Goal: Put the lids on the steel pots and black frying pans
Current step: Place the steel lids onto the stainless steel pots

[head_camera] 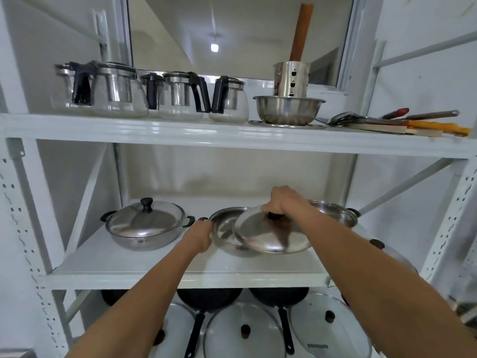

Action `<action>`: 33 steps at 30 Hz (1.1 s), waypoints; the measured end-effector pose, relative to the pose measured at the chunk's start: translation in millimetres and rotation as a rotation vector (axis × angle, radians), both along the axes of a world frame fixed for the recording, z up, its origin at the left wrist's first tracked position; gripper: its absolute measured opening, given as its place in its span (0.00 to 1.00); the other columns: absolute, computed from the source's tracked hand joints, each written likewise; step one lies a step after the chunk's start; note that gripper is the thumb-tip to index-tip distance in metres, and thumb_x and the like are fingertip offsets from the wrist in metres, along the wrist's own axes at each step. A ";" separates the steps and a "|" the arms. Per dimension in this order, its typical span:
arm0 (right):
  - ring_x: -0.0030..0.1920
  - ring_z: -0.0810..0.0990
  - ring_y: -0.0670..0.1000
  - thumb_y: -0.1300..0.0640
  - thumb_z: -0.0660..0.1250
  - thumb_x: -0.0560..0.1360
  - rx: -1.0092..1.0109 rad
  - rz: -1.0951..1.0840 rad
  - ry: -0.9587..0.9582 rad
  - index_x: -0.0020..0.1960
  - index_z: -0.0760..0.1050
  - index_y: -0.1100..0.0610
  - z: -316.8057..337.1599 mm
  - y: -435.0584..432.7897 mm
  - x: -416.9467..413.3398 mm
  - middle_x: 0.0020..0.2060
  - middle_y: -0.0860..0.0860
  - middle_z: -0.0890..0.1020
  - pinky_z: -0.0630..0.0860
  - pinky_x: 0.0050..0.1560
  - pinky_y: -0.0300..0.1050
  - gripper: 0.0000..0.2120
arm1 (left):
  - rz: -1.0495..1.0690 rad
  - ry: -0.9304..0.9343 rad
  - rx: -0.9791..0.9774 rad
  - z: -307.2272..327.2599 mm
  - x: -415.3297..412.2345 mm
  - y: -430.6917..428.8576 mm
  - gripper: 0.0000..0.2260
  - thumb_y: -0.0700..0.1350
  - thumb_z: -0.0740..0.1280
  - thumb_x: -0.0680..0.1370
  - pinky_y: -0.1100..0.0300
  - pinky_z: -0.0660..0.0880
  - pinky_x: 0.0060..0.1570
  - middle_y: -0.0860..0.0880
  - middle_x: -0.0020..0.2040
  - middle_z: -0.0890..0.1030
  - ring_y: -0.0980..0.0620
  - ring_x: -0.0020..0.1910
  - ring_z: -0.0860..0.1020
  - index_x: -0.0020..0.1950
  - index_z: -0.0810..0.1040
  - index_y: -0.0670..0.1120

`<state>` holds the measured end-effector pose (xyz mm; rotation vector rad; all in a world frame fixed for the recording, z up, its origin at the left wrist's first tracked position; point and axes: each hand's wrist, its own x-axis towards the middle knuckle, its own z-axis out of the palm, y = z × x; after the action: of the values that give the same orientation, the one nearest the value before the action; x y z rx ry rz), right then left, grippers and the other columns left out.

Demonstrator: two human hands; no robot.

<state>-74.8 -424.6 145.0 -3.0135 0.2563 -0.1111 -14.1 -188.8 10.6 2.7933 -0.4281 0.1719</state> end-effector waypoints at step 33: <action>0.41 0.77 0.56 0.47 0.72 0.69 0.061 0.252 0.082 0.44 0.74 0.57 -64.8 24.9 151.7 0.37 0.51 0.73 0.72 0.39 0.44 0.15 | 0.226 0.017 0.023 15.7 103.1 -12.0 0.20 0.38 0.58 0.79 0.50 0.75 0.61 0.41 0.66 0.78 0.40 0.63 0.77 0.71 0.73 0.44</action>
<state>76.9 -399.7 80.2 -2.9622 -0.1119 0.0424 89.0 -200.8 26.3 2.8584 -0.1101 0.1934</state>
